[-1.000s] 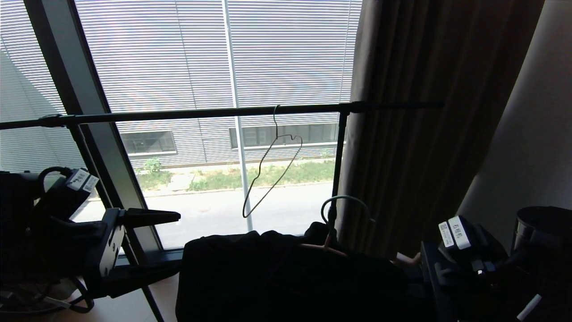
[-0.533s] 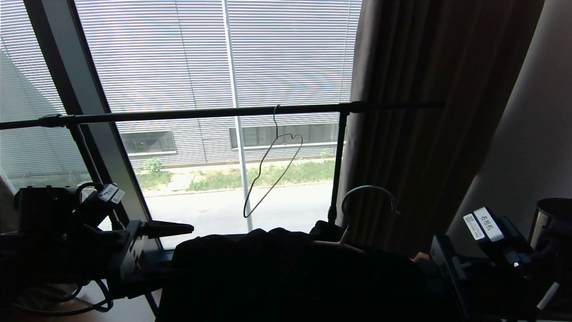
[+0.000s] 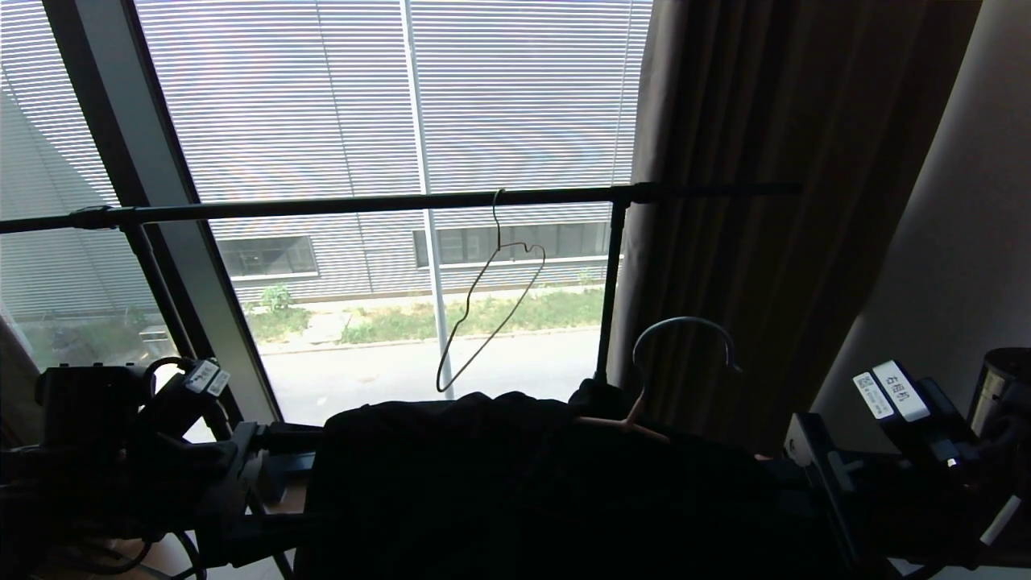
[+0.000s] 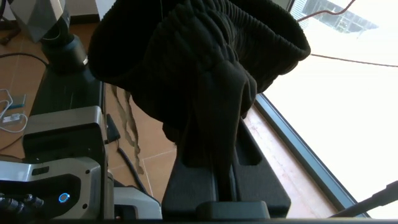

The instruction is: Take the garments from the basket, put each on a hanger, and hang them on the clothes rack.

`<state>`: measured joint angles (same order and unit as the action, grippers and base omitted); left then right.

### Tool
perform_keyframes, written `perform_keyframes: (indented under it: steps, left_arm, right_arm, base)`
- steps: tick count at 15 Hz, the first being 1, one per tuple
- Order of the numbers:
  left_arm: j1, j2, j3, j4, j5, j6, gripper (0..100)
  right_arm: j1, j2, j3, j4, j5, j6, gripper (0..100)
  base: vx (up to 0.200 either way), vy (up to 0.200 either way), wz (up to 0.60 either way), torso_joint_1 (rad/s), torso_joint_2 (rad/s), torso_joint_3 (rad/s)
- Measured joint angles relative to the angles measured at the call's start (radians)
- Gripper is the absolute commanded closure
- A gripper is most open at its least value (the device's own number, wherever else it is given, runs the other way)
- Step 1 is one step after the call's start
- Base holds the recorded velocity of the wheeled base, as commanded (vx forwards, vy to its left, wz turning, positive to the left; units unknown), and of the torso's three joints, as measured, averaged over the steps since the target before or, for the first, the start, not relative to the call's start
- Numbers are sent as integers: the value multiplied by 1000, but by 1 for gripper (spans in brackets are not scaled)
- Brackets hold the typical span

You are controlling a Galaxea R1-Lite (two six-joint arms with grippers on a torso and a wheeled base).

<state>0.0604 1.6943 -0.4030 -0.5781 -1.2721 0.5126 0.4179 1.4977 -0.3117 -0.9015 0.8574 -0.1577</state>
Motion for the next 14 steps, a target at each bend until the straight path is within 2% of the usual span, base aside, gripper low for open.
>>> perform_keyframes:
  steps: [7,8,14]
  left_arm:
    - [-17,51,-28,-7,2,0,0]
    - [-22,60,-32,-13,3,-1,100]
    - [-20,86,-31,-68,5,-8,100]
  right_arm:
    - [-5,-15,-1,0,29,1,100]
    - [-5,-18,-1,1,30,1,100]
    - [-22,-28,-1,1,31,3,100]
  base:
    - [0,0,0,0,0,0]
    - [0,0,0,0,0,0]
    - [0,0,0,0,0,0]
